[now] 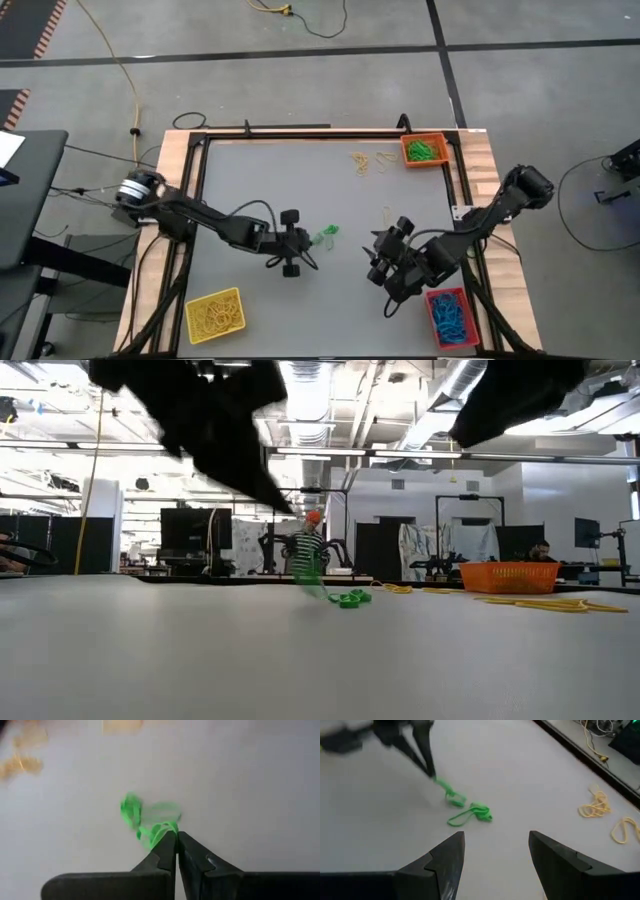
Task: Sort rubber bands into baskets
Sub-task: Put the green rubber band into the orange bin
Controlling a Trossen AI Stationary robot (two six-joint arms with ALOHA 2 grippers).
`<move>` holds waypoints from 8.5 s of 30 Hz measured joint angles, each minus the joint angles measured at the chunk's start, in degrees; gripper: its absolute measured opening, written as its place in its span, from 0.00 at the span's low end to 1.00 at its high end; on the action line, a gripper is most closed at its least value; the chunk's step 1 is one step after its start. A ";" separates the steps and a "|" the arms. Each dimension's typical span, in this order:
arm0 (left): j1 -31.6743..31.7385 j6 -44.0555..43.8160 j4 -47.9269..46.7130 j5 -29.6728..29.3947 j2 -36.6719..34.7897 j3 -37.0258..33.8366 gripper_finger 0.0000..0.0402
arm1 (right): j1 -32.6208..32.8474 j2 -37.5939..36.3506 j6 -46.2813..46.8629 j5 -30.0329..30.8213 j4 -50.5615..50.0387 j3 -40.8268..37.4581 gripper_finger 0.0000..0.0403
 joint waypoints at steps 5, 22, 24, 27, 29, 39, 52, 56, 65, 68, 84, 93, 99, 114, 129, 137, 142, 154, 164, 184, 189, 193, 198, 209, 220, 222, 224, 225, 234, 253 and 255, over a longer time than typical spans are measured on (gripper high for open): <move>-1.46 2.29 1.13 0.02 -6.47 0.07 0.00 | -0.63 4.82 -4.70 0.02 3.99 0.00 0.62; 1.07 2.03 -6.39 6.99 -6.65 -0.39 0.00 | -6.99 11.22 -21.57 -0.87 19.56 -0.02 0.62; 1.29 2.96 -4.78 9.83 -6.55 -0.39 0.00 | -6.99 11.22 -21.69 -1.34 19.42 -0.02 0.62; 1.03 -0.59 -8.17 -5.52 -6.57 0.63 0.00 | -6.98 11.22 -22.25 -1.82 19.38 -0.02 0.62; 1.80 -0.78 -10.79 -7.49 -6.61 0.63 0.00 | -6.97 11.22 -22.82 -1.79 19.56 -0.02 0.62; 2.29 2.05 -5.54 4.96 -6.61 0.61 0.00 | -6.86 11.20 -23.67 -2.38 19.48 -0.02 0.62; 2.14 1.04 -5.28 6.01 -6.61 0.61 0.00 | -7.07 11.20 -25.65 -6.18 24.64 -0.02 0.62; 2.11 1.03 -5.13 5.97 -6.61 0.61 0.00 | -7.62 11.20 -26.49 -6.68 26.31 -0.02 0.62; 2.12 0.60 -4.67 6.06 -6.62 0.41 0.00 | -10.20 15.77 -28.86 -11.63 30.13 0.01 0.62; 2.12 0.49 -5.62 6.10 -6.59 0.31 0.00 | -11.25 17.77 -29.73 -13.07 31.16 0.01 0.62; 2.17 0.73 -2.70 9.54 0.93 0.56 0.00 | -11.21 18.69 -42.49 -13.88 43.49 0.03 0.62; 2.17 0.79 1.78 13.50 0.71 0.59 0.00 | -11.20 18.69 -42.56 -16.38 43.10 0.03 0.62; 2.17 0.99 3.15 14.81 0.71 0.59 0.00 | -11.47 18.69 -42.82 -16.55 43.62 0.03 0.62; 0.70 1.67 7.87 17.81 0.71 0.59 0.00 | -11.42 18.69 -42.95 -16.83 42.30 0.03 0.53; 0.64 1.63 7.97 17.77 0.71 0.59 0.00 | -11.40 18.69 -43.23 -16.81 39.15 0.03 0.10; 0.22 0.56 7.97 14.35 0.71 0.59 0.01 | -11.58 18.69 -46.44 -16.39 39.00 0.03 0.05; -1.73 1.39 7.95 8.70 0.71 0.59 0.13 | -12.66 18.68 -47.50 -13.30 37.64 0.03 0.05; -6.21 -6.75 8.38 2.38 0.98 0.28 0.44 | -23.18 18.15 -47.02 -7.26 31.43 0.03 0.05; -9.24 -11.98 10.28 -0.92 5.79 0.24 0.44 | -38.74 9.97 -52.31 -10.67 22.09 0.03 0.05; -11.65 -17.40 15.70 -5.99 7.44 0.24 0.44 | -78.75 -6.80 -58.74 -34.93 3.69 0.01 0.05; -11.82 -18.53 15.72 -7.26 7.44 0.24 0.44 | -85.29 -5.84 -57.96 -38.04 2.09 -1.48 0.05; -11.82 -19.07 15.71 -7.50 7.44 0.24 0.44 | -88.73 -5.79 -57.94 -39.48 3.28 -4.86 0.05; -11.82 -19.11 15.70 -7.50 7.44 0.24 0.44 | -92.65 -5.76 -57.94 -39.79 4.25 -9.34 0.06; -11.69 -18.55 15.69 -7.93 7.44 0.24 0.44 | -96.65 -5.74 -56.09 -39.83 8.59 -14.24 0.09; -11.67 -18.50 15.65 -7.91 7.44 0.24 0.44 | -96.58 -5.74 -53.28 -38.96 9.93 -14.22 0.24; -11.67 -18.50 15.65 -7.91 7.44 0.24 0.44 | -96.33 -5.74 -53.26 -38.97 9.92 -14.22 0.29; -11.67 -18.50 15.65 -7.91 7.44 0.24 0.44 | -95.91 -5.74 -53.20 -38.97 9.83 -14.22 0.33; -11.67 -18.50 15.65 -7.91 7.44 0.24 0.44 | -95.70 -5.74 -53.18 -38.97 9.77 -14.22 0.36; -11.67 -17.91 15.62 -7.91 7.44 0.24 0.44 | -93.33 -5.74 -53.02 -39.09 8.28 -14.20 0.58; -7.91 -29.78 -5.60 -14.71 7.44 0.20 0.44 | -81.32 -9.55 -50.26 -39.36 9.18 -14.16 0.61; -6.92 -30.75 -7.79 -13.63 7.44 0.20 0.44 | -79.33 -10.91 -49.55 -39.41 9.20 -14.14 0.61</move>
